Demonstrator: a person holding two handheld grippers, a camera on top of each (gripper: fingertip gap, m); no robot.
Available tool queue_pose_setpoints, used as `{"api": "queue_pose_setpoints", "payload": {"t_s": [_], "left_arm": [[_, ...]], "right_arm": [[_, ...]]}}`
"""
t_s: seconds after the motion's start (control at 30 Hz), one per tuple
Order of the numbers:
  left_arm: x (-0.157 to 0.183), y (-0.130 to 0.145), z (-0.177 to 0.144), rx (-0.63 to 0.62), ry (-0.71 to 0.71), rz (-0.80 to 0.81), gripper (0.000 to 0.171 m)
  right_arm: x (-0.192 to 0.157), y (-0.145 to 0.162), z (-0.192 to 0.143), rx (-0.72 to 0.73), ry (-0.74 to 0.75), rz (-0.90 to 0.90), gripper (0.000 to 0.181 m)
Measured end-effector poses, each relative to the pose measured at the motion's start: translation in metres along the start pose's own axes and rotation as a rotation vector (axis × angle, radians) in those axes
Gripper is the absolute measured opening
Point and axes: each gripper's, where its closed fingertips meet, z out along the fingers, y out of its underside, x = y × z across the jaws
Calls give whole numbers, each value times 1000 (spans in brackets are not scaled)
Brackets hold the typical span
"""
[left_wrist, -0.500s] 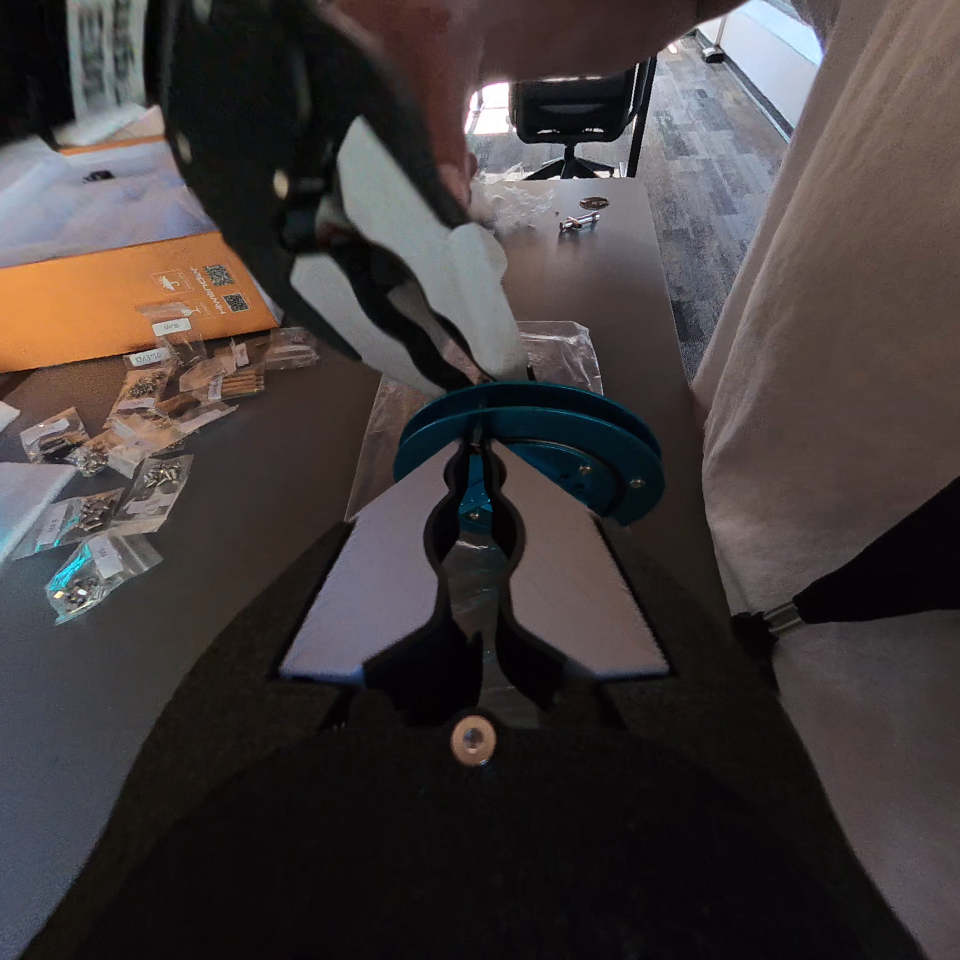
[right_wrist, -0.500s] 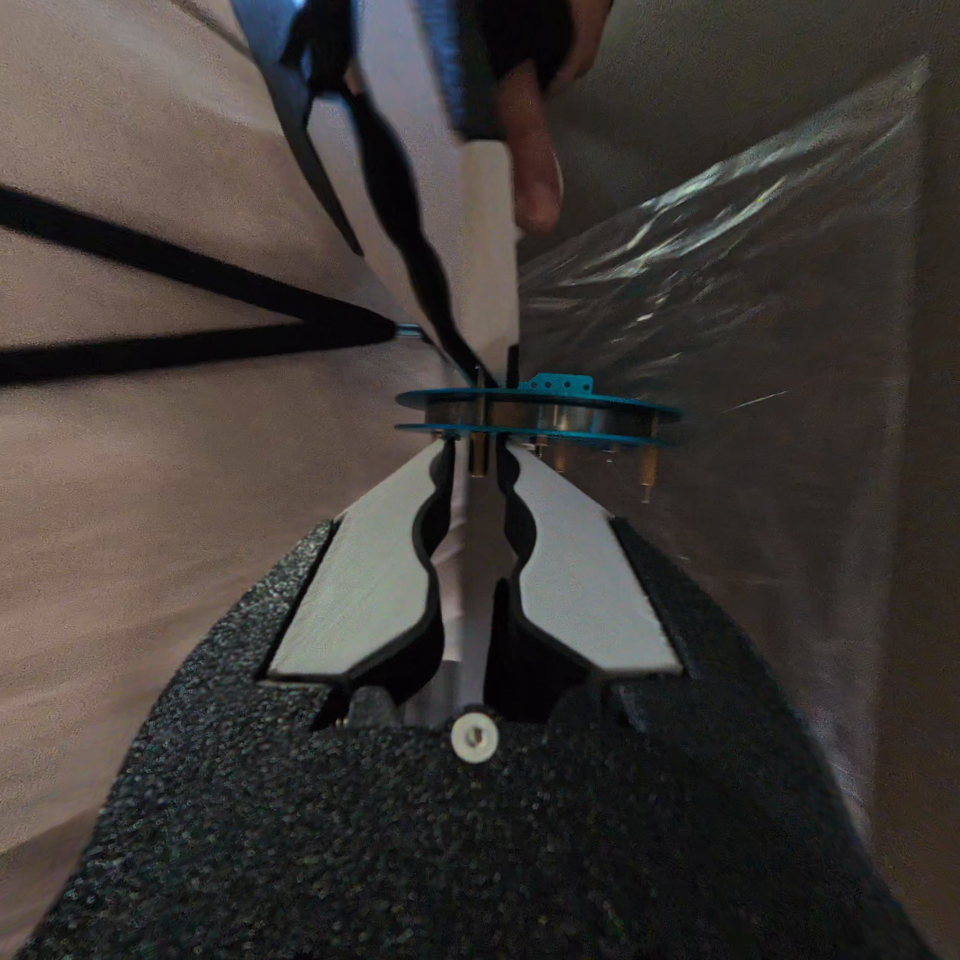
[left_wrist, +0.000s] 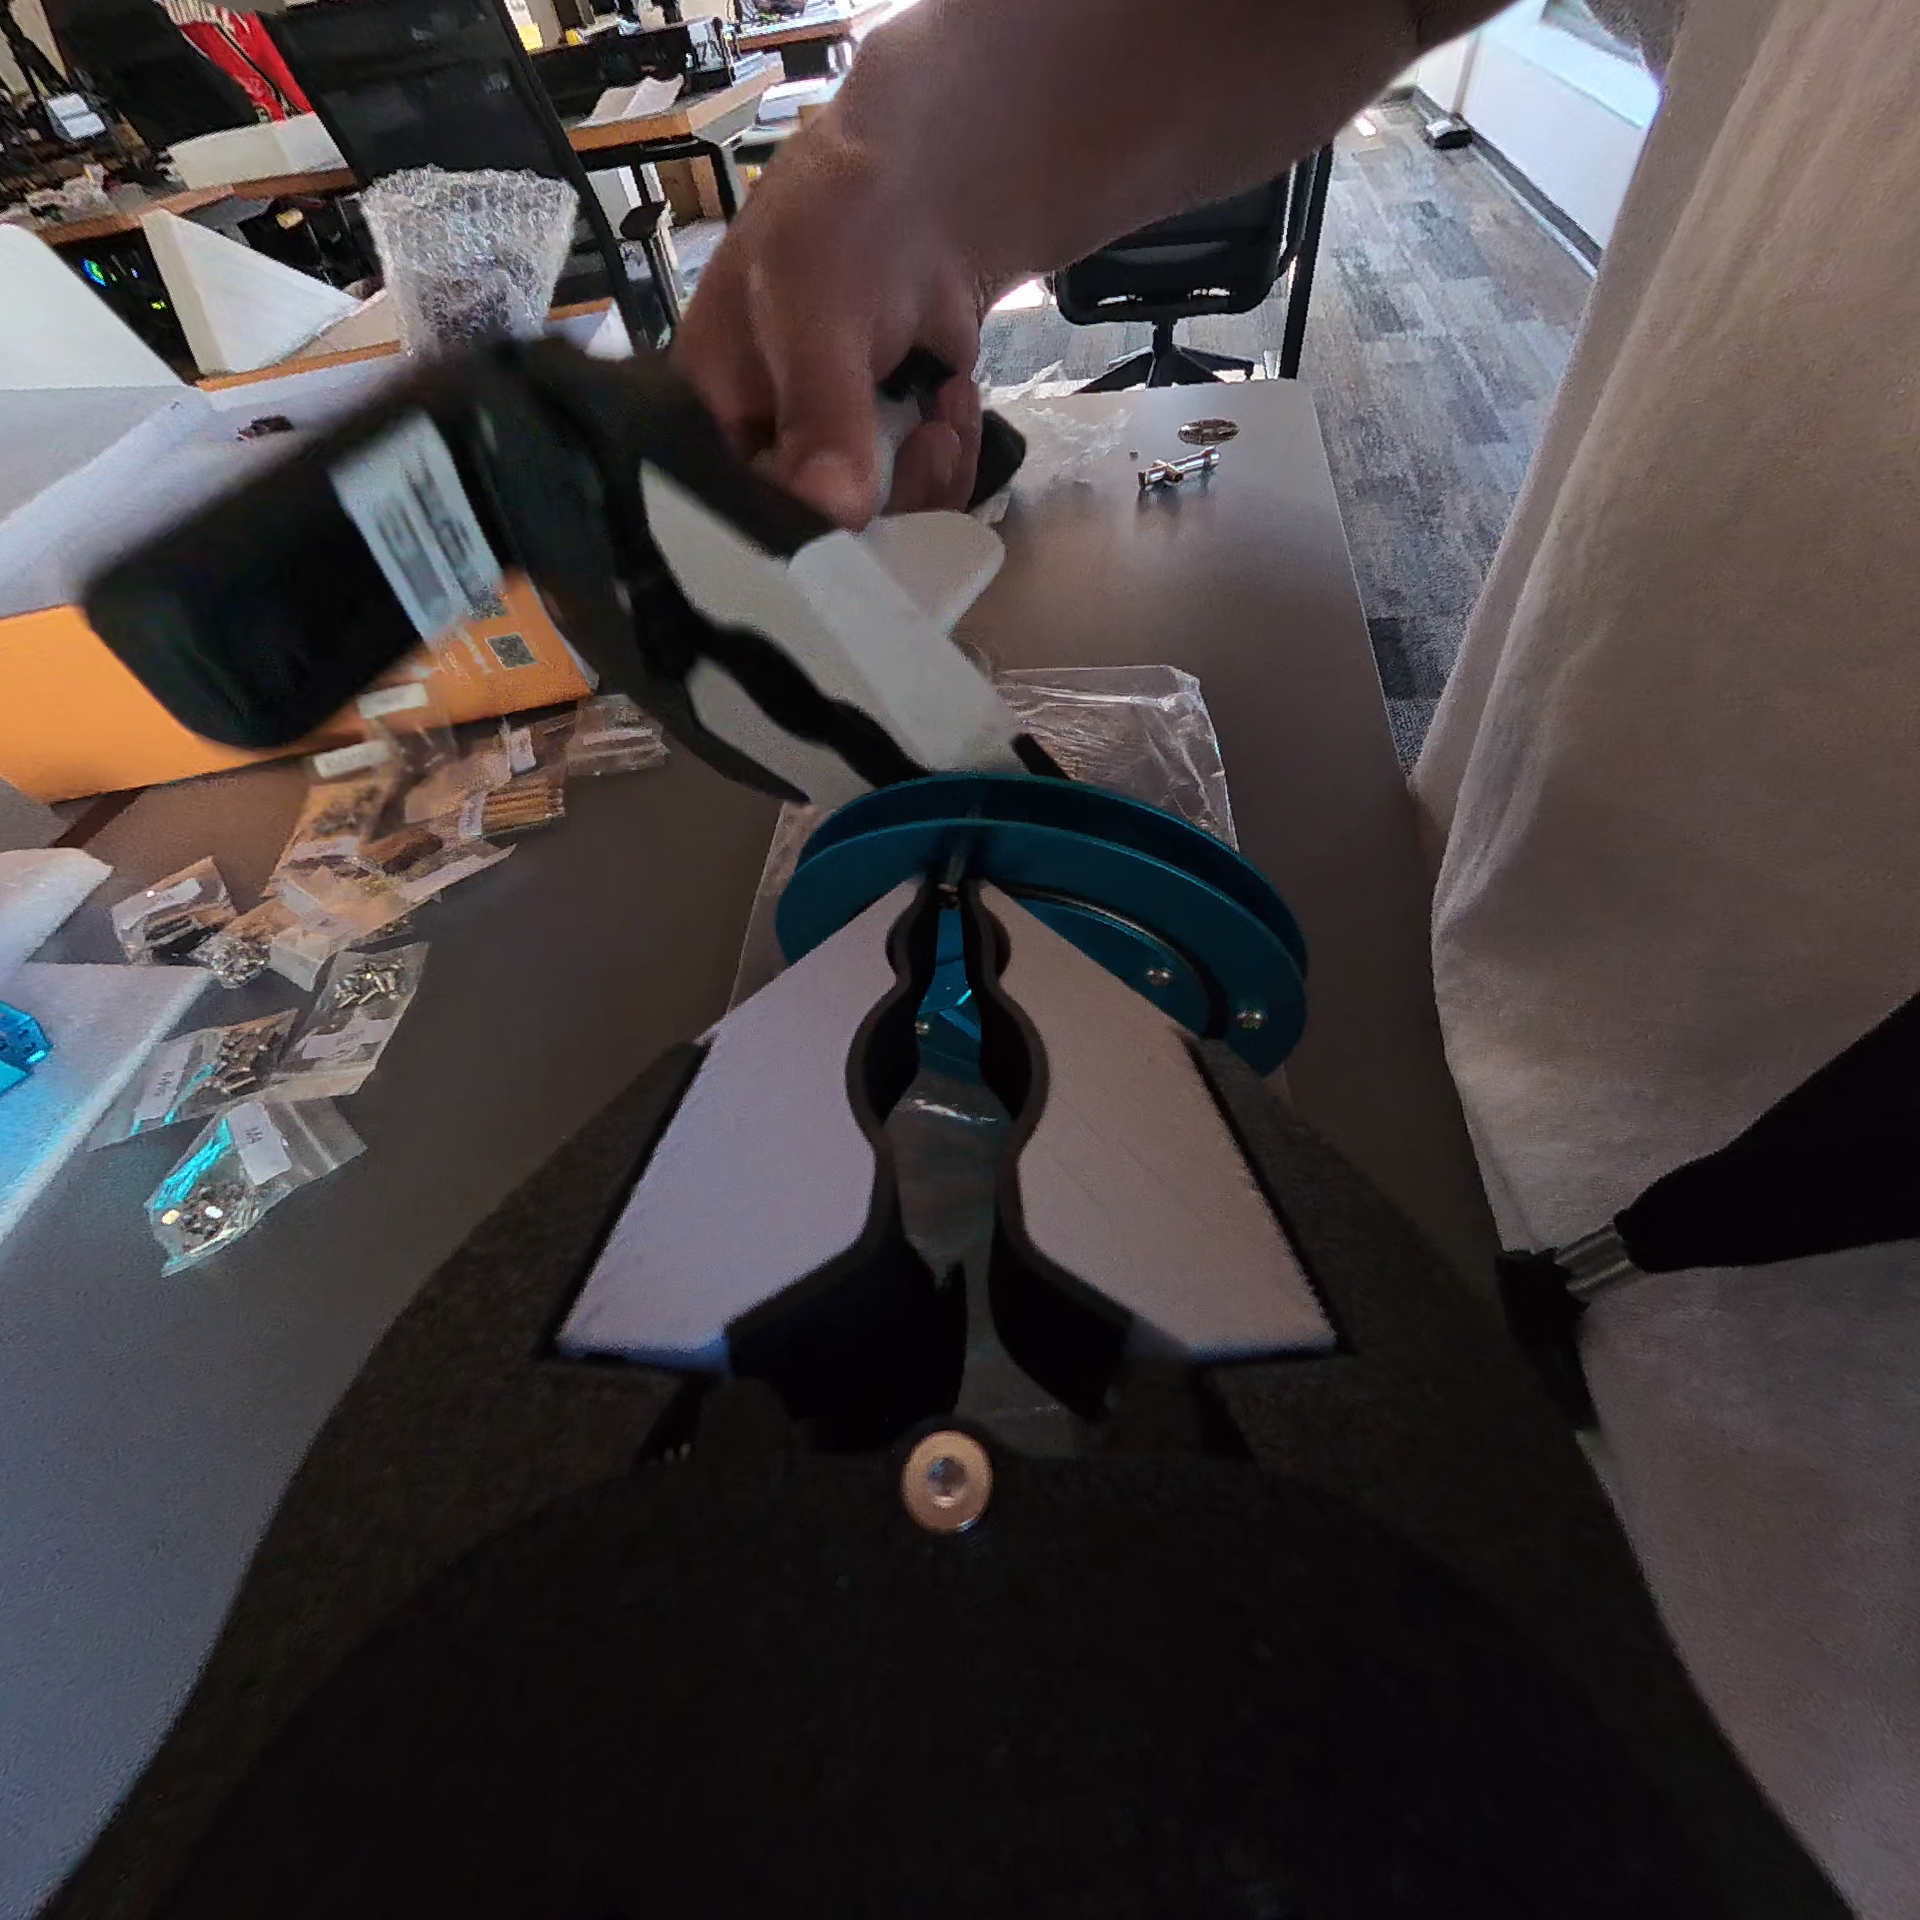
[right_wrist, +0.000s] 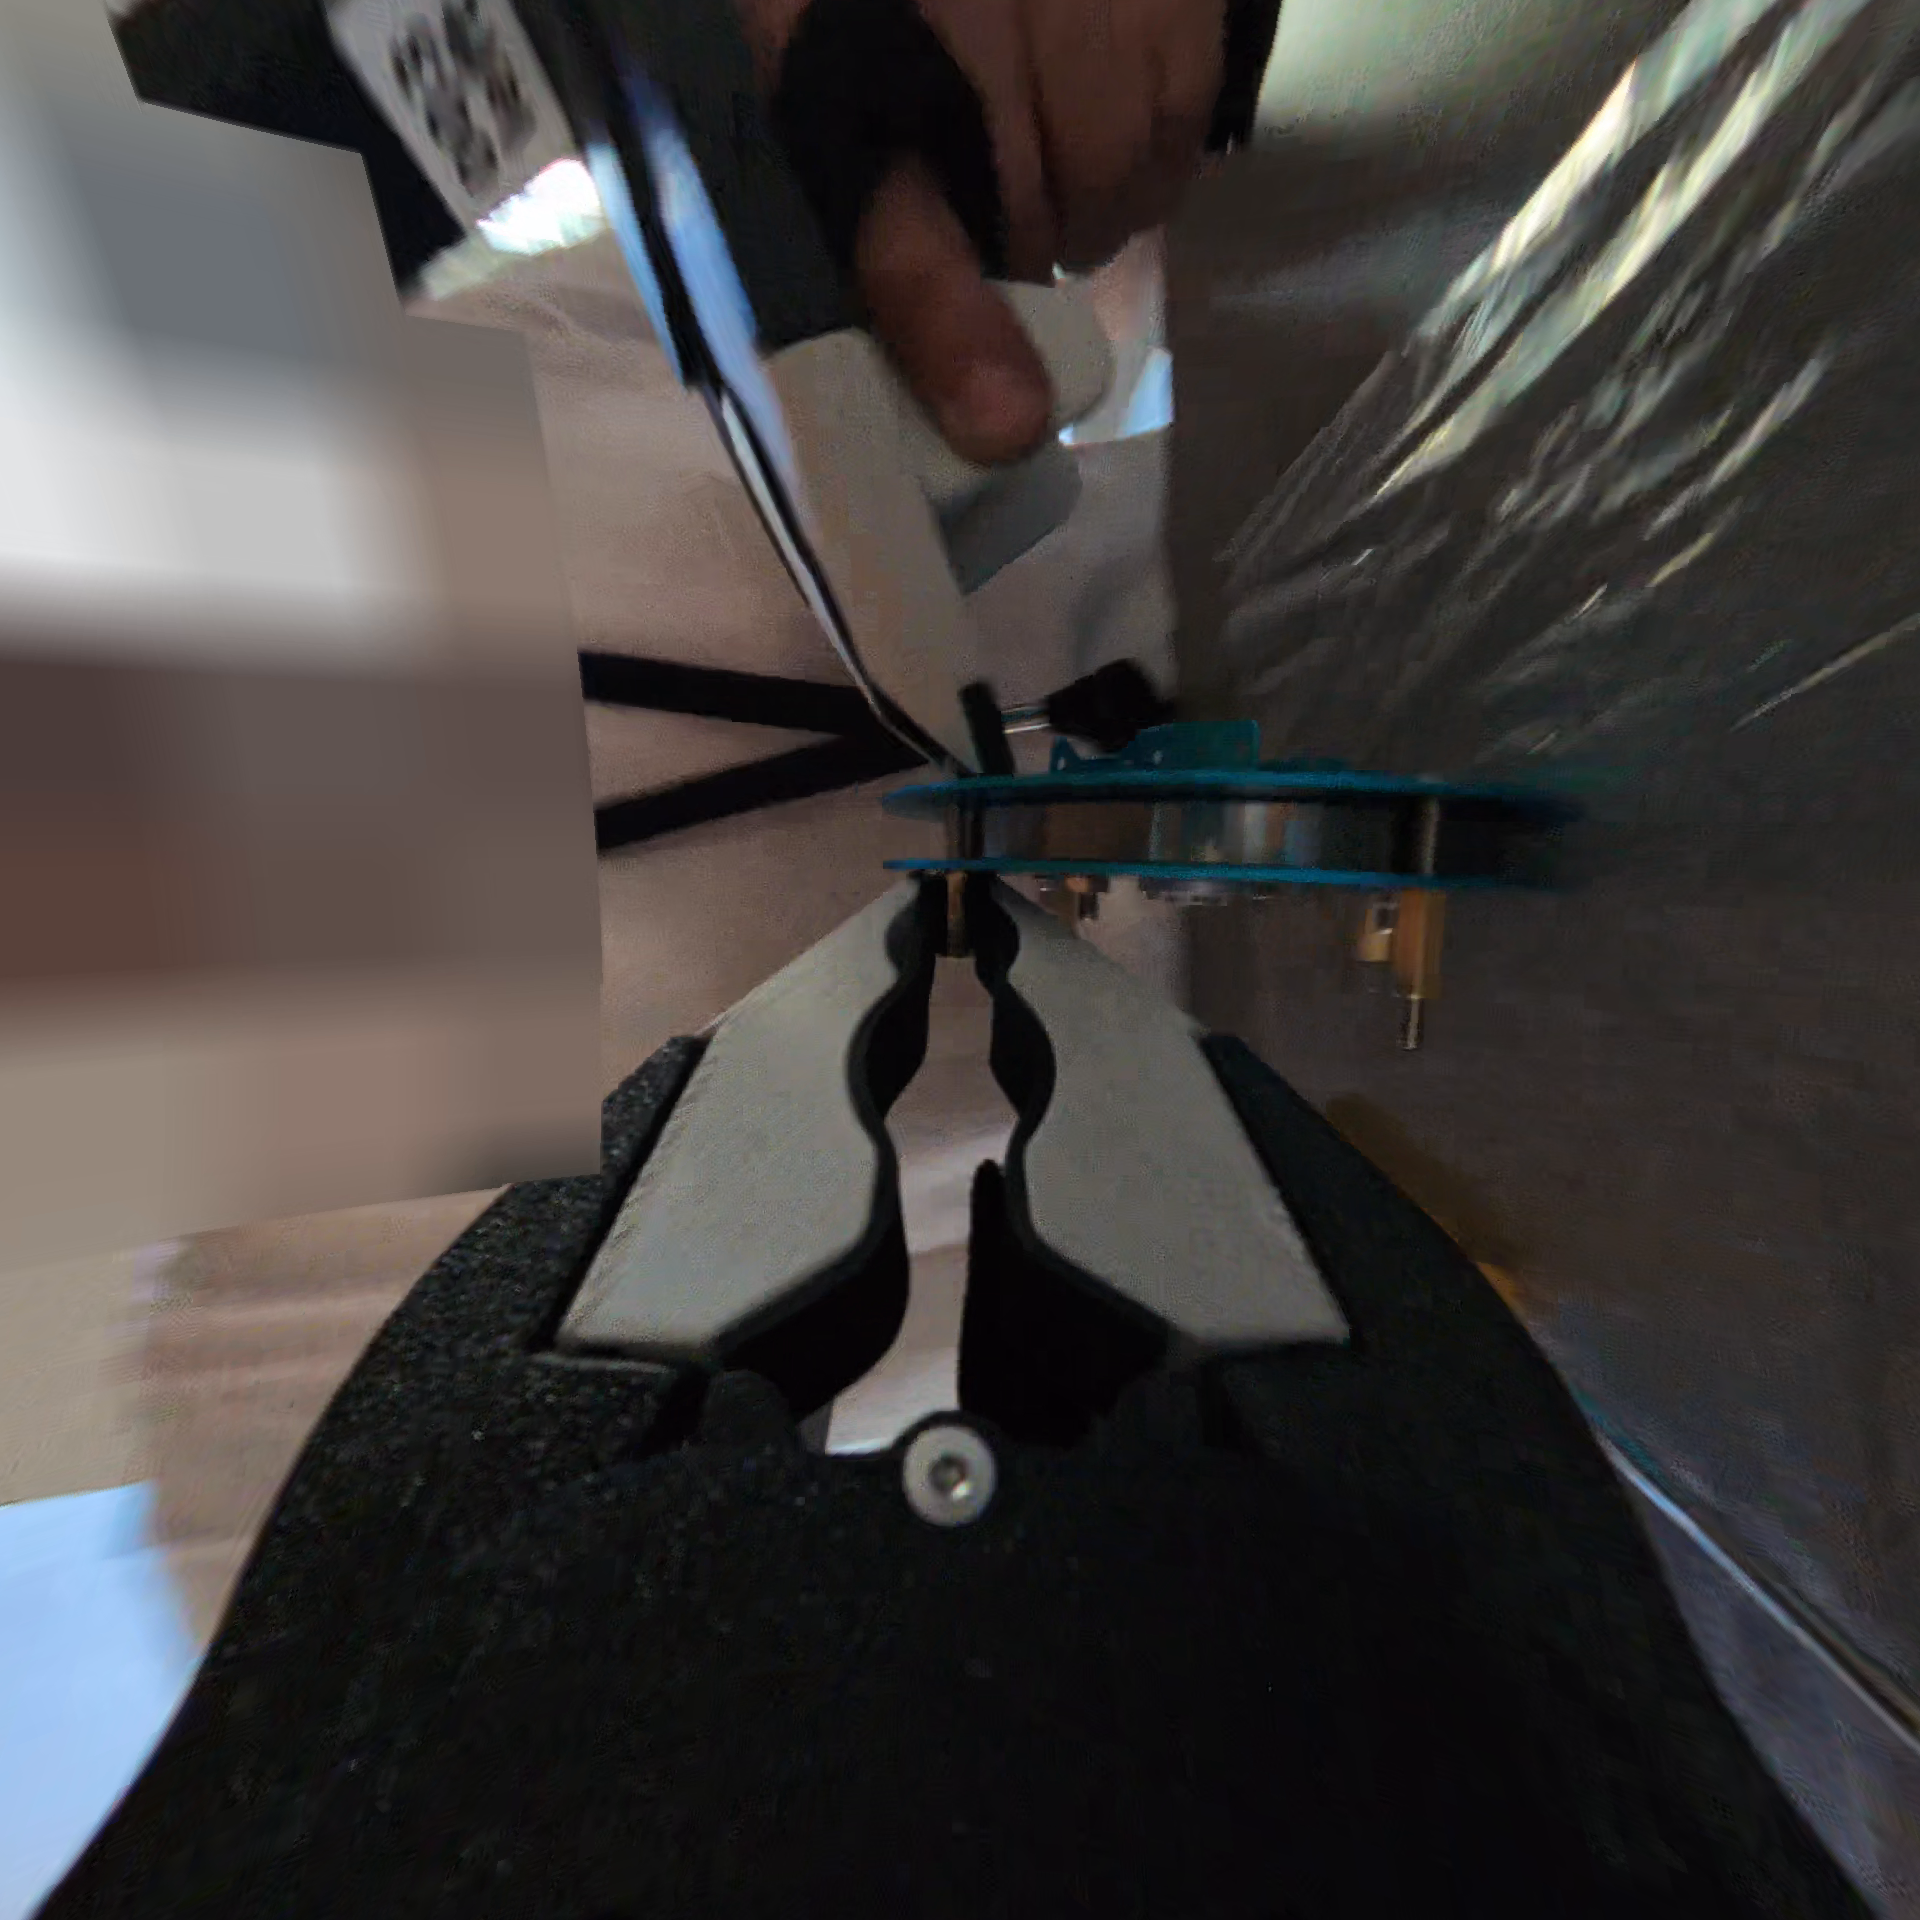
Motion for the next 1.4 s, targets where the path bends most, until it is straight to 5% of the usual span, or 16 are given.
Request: {"api": "queue_pose_setpoints", "payload": {"t_s": [0.13,0.3,0.37,0.5,0.57,0.63,0.77,0.87,0.97,1.1,1.17,1.4], "left_arm": [[-4,0,-3,3,-12,-31,3],[-3,0,-4,6,-5,-42,3],[-1,0,-4,9,-12,-20,3],[-2,1,-4,-3,-32,11,2],[-6,3,-6,-8,-47,17,3],[1,1,-5,-1,-18,34,3],[-7,3,-8,0,-44,6,3],[-3,2,-7,1,-32,20,3],[-1,1,-5,6,-30,24,2],[-4,2,-3,3,-69,44,2],[-7,3,-4,-6,-74,49,3],[8,-3,-5,62,147,-170,4]], "right_arm": [[13,-8,-13,-34,584,-433,10],[19,-8,-10,-142,838,-644,5],[18,-6,-8,-130,743,-537,3],[1,-5,3,13,5,67,3],[-3,-9,3,68,-170,184,4],[-2,-1,8,14,-52,74,4],[11,-10,-4,5,542,-347,11],[17,-8,-5,-95,770,-509,5],[15,-4,-2,-112,648,-379,3],[-4,-6,3,58,-170,229,3],[-7,-9,2,92,-341,302,3],[9,3,1,-80,459,-278,4]]}}
